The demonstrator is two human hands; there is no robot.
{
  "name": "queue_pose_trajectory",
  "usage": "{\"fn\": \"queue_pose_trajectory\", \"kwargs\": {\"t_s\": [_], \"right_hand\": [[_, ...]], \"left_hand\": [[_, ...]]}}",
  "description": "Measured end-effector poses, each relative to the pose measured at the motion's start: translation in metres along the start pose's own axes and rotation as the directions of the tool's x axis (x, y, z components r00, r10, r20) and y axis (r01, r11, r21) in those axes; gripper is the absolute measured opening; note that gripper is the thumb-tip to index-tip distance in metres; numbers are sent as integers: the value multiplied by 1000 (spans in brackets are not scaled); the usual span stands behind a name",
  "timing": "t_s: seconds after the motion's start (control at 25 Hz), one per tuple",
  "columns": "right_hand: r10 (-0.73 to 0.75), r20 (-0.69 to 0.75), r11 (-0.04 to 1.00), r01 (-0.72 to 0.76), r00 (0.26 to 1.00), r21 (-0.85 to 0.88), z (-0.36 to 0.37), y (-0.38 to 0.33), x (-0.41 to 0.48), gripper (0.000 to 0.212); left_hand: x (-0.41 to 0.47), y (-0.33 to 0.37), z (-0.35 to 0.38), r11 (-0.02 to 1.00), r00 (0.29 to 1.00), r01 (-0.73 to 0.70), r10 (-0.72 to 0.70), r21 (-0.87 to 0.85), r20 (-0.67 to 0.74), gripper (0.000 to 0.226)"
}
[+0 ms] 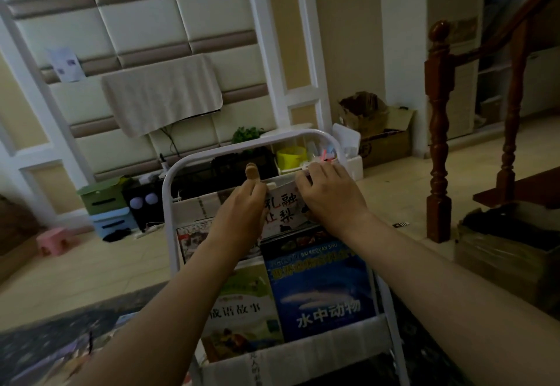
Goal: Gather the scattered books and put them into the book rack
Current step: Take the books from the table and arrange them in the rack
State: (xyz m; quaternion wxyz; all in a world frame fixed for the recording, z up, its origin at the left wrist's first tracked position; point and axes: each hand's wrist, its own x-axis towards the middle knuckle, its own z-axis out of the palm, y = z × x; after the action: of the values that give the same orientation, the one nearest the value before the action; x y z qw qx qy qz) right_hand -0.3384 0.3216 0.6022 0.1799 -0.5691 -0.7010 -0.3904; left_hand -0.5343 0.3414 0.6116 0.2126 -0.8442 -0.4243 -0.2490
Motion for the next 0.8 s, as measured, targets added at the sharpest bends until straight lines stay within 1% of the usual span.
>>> {"fn": "queue_pose_trajectory", "kwargs": {"t_s": [0.08, 0.16, 0.24, 0.32, 0.44, 0.52, 0.6, 0.72, 0.8], "right_hand": [[1, 68, 1000, 0, 998, -13, -4, -1, 1, 21], [-7, 163, 1000, 11, 987, -25, -13, -2, 1, 20], [-20, 236, 1000, 23, 971, -9, -20, -5, 0, 22], [-23, 267, 1000, 22, 963, 9, -23, -7, 1, 26], [-19, 320, 999, 30, 947, -30, -30, -13, 3, 26], [4, 354, 999, 15, 935, -52, -31, -17, 5, 27], [1, 359, 1000, 9, 933, -24, -31, -20, 8, 27], [-75, 315, 988, 27, 946, 155, -30, -23, 10, 36], [-95, 293, 979, 36, 951, 201, -28, -26, 8, 36]], "left_hand": [[-5, 0, 5, 1000, 1000, -10, 10, 15, 1, 44], [-10, -3, 9, 1000, 1000, -6, 6, 17, -2, 48], [-14, -7, 12, 1000, 1000, 18, -18, 21, 5, 45], [-18, -10, 13, 999, 999, 42, -42, 3, 12, 40], [-25, -14, 14, 993, 995, 98, -98, -71, 3, 39], [-29, -18, 16, 986, 989, 146, -148, -75, -16, 38], [-29, -20, 18, 982, 983, 179, -181, -57, -28, 39], [-26, -18, 20, 980, 980, 198, -198, 1, -29, 43], [-26, -18, 21, 981, 980, 195, -195, 17, -31, 43]]}}
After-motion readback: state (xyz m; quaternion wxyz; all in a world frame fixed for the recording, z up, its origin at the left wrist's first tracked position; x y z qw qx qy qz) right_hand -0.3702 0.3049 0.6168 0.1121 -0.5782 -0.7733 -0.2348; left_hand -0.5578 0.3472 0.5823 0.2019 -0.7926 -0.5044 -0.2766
